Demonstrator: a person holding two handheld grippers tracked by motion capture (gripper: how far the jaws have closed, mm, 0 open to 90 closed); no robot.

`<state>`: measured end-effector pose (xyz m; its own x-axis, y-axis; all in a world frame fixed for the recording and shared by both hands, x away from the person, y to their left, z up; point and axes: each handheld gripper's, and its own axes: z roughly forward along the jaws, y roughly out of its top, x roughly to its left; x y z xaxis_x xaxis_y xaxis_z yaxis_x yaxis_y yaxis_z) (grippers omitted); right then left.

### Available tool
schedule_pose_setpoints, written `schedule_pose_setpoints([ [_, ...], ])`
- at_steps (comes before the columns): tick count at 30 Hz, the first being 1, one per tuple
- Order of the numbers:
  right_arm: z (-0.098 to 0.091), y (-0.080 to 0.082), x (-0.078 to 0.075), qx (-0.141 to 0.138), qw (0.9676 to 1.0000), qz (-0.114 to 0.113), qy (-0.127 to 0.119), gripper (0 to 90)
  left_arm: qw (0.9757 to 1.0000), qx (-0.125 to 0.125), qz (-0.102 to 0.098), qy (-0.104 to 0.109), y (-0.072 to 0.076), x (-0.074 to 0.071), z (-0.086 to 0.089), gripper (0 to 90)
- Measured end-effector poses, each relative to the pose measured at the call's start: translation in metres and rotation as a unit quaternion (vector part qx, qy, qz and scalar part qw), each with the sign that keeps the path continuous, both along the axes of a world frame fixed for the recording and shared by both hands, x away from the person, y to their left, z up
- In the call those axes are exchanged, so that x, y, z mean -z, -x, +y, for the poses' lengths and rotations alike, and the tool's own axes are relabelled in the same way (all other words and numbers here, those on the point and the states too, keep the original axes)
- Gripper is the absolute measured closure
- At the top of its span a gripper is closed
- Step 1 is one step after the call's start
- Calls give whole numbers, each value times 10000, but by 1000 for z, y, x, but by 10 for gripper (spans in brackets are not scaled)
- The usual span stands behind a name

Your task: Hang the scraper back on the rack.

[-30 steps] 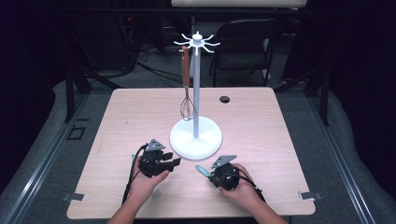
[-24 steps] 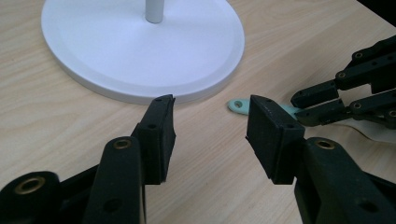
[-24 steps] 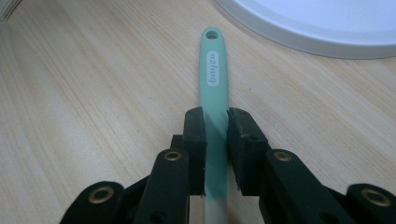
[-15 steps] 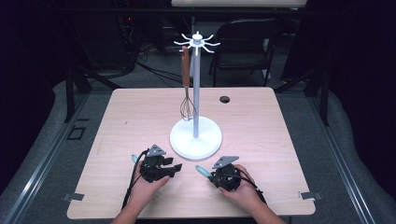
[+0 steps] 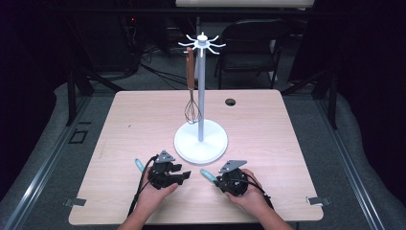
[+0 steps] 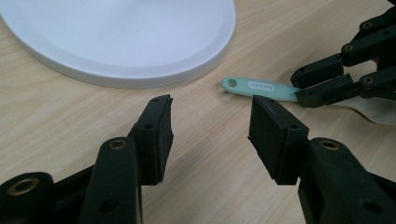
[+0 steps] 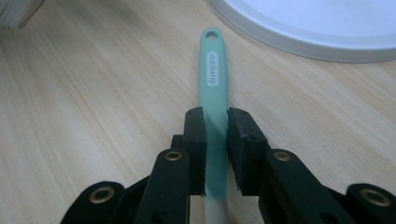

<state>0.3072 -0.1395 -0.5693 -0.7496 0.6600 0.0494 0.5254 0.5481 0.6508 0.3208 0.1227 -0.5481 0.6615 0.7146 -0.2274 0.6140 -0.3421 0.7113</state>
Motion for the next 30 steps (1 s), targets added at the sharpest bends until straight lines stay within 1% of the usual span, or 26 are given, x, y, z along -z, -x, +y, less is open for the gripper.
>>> schedule_pose_setpoints([
  [2,0,0,0,-8,10000,15,-49,776,10000,75,27,26,0,1,-2,486],
  [3,0,0,0,6,10000,1,-63,776,10000,82,49,8,0,1,-2,481],
  [10,-1,0,-1,-4,10000,5,-94,777,9998,155,82,85,-1,3,-7,470],
  [11,-1,0,-1,-8,10000,3,-92,777,9999,142,64,72,-1,4,-8,467],
  [12,-1,0,-1,-11,10000,1,-96,778,9997,194,97,74,-1,4,-9,463],
  [16,-2,0,-2,-29,9999,15,-124,778,9996,245,98,43,-1,6,-13,455],
  [19,-3,0,-3,-35,9998,7,-190,778,9995,296,117,35,-1,7,-15,453],
  [27,-7,-1,-6,-47,9992,83,-381,780,9991,405,130,67,0,9,-24,445],
  [28,-7,-1,-6,-55,9991,76,-408,780,9989,450,125,48,-1,9,-25,444],
  [30,-8,-1,-6,-66,9990,69,-447,781,9988,454,149,83,-1,9,-27,440],
])
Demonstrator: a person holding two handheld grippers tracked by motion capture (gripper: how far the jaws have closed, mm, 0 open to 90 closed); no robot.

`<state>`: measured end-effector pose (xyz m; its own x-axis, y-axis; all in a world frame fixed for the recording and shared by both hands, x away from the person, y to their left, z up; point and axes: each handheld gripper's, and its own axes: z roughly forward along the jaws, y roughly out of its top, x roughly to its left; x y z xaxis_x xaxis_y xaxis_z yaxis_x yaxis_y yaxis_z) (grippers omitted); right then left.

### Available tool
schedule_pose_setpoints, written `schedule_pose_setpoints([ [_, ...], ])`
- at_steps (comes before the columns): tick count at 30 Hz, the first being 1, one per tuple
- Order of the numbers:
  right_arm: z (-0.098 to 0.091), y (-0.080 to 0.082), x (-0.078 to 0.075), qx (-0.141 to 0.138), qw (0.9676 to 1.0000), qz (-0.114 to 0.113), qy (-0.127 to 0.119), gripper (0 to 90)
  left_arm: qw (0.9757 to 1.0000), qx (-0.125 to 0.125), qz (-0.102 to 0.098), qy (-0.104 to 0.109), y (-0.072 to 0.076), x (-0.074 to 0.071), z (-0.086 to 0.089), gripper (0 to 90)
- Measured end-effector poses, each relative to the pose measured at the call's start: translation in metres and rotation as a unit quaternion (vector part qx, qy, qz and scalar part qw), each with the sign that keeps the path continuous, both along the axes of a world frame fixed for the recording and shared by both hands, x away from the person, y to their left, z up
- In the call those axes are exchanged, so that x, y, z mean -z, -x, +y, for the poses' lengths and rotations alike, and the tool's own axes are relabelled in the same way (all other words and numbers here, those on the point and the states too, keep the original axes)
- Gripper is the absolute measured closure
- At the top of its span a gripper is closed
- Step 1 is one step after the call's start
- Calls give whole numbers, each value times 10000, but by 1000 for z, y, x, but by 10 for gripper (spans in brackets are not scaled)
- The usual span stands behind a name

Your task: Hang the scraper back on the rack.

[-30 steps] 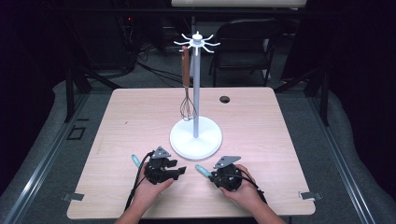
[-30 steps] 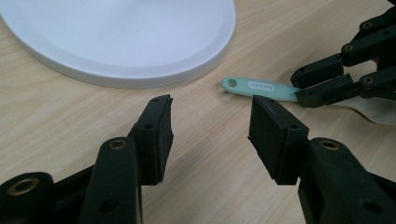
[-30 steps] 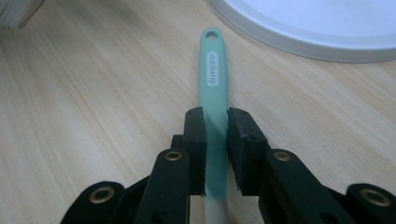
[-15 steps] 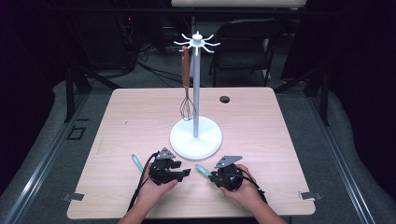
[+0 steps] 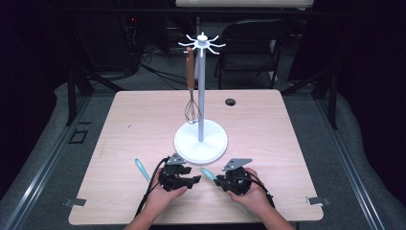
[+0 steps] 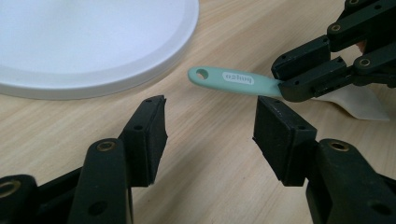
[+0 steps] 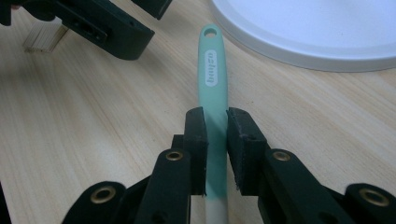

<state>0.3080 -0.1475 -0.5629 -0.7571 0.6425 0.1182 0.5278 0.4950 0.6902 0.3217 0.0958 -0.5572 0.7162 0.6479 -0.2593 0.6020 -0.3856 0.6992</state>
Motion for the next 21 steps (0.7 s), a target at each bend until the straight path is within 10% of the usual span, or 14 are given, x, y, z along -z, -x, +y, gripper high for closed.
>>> schedule_pose_setpoints([
  [10,-4,2,-6,71,9998,-165,-89,900,9999,115,61,36,-2,2,-7,424],
  [21,5,6,1,-61,9999,104,89,761,10000,11,66,63,-2,1,-2,425],
])
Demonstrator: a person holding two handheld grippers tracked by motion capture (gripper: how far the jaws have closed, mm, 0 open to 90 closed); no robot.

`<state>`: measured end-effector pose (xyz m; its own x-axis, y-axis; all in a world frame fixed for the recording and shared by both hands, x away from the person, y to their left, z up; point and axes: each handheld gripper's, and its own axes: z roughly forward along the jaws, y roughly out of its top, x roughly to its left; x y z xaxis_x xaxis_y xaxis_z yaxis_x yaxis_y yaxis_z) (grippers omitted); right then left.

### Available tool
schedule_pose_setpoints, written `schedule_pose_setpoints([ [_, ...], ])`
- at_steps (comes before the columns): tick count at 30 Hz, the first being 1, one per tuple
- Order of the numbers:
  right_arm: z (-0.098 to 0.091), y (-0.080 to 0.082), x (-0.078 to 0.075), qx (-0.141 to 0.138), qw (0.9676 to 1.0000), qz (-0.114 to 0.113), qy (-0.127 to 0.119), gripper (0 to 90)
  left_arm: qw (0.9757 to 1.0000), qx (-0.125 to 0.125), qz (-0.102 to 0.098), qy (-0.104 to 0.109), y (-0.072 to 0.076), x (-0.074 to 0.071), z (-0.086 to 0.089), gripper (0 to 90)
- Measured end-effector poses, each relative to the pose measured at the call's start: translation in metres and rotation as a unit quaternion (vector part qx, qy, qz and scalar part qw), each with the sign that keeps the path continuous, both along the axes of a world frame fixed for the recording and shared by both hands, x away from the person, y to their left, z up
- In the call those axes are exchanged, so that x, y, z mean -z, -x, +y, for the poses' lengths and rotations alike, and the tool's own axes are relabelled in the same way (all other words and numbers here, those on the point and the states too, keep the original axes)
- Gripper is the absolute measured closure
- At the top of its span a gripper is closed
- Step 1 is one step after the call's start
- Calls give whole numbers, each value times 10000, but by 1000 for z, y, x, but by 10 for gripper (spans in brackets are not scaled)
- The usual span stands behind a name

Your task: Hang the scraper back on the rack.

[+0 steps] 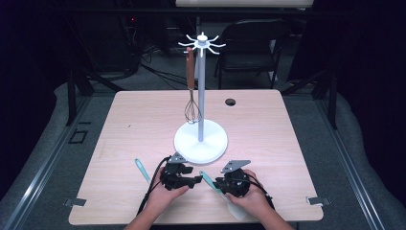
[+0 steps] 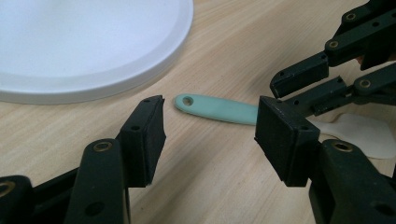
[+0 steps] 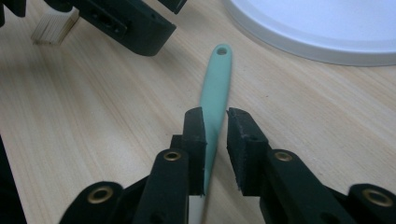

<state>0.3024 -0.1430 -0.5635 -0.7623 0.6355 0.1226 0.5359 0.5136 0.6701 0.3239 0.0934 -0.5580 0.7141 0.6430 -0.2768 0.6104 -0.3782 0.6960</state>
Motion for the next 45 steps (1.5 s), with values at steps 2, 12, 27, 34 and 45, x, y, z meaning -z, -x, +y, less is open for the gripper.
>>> schedule_pose_setpoints([
  [2,3,2,1,-24,10000,-53,73,734,10000,33,28,-3,0,0,1,425],
  [12,12,11,9,36,9989,-217,423,769,10000,-36,-15,32,1,-1,7,425],
  [27,4,6,5,56,9997,-181,167,789,10000,-2,36,8,1,1,5,424],
  [34,3,7,-1,-3,9996,-294,24,789,10000,44,66,44,1,1,2,421],
  [45,5,12,-12,-178,9979,-530,-311,788,9986,223,180,451,2,-8,-2,413],
])
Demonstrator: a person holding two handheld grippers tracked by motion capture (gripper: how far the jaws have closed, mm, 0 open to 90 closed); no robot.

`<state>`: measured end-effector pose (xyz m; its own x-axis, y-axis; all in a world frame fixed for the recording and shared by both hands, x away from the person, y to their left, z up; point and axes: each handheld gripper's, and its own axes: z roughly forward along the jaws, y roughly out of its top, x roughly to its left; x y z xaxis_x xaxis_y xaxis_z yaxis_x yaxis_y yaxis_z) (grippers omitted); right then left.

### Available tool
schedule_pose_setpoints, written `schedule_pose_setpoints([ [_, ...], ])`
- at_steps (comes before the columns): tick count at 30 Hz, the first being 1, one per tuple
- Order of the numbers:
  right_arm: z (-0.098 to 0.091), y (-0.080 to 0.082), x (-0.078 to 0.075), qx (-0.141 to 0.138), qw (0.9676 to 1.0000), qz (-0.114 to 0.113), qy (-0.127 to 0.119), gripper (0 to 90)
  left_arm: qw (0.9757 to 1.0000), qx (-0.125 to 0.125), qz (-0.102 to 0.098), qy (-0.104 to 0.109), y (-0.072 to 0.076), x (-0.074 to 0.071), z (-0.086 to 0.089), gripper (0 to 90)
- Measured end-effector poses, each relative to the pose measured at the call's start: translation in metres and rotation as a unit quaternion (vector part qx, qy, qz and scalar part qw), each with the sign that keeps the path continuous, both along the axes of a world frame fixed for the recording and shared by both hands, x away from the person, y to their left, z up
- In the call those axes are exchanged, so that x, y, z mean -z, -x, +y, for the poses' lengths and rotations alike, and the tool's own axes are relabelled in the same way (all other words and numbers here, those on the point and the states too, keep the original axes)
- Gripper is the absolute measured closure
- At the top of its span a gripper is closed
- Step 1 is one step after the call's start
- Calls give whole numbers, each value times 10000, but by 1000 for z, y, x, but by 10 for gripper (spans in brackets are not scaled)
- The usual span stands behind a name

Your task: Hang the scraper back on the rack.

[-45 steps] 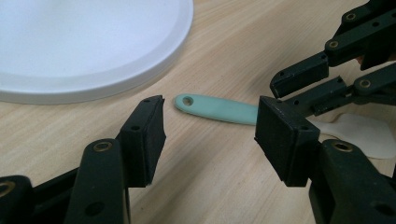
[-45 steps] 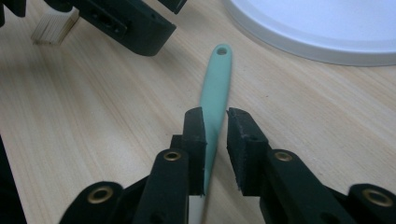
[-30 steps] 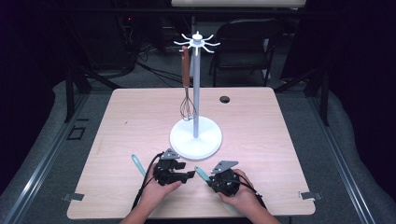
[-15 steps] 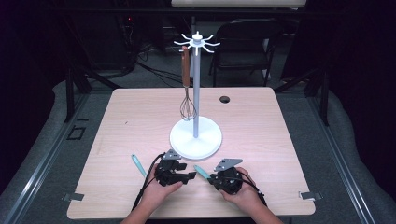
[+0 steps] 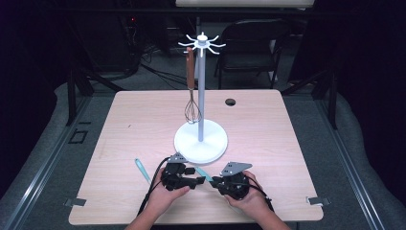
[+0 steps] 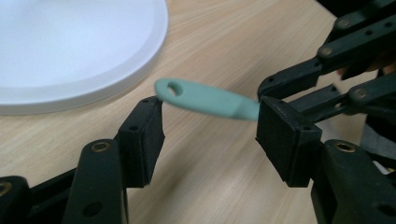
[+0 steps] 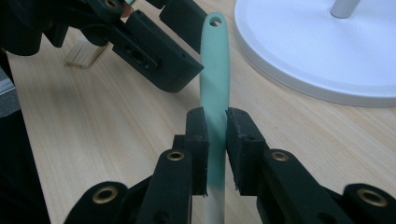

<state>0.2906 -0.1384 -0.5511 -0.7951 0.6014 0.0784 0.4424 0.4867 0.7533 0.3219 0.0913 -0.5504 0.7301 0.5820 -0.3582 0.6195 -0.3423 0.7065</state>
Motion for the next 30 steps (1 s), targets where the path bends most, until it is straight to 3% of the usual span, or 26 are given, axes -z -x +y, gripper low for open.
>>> schedule_pose_setpoints([
  [8,2,0,0,-26,9999,-68,-82,785,9996,-64,111,243,-2,-2,4,415],
  [13,3,1,0,-74,9999,-118,-84,773,9997,-57,75,217,-2,-2,4,423],
  [17,2,-3,4,-30,9998,175,53,635,9996,-45,15,264,-1,-4,4,437],
  [23,-6,-6,9,-94,9970,766,-4,654,9996,-35,4,277,-1,-5,3,442],
  [30,-11,-11,10,-164,9931,1132,-244,689,9997,-37,-58,247,0,-8,2,460],
])
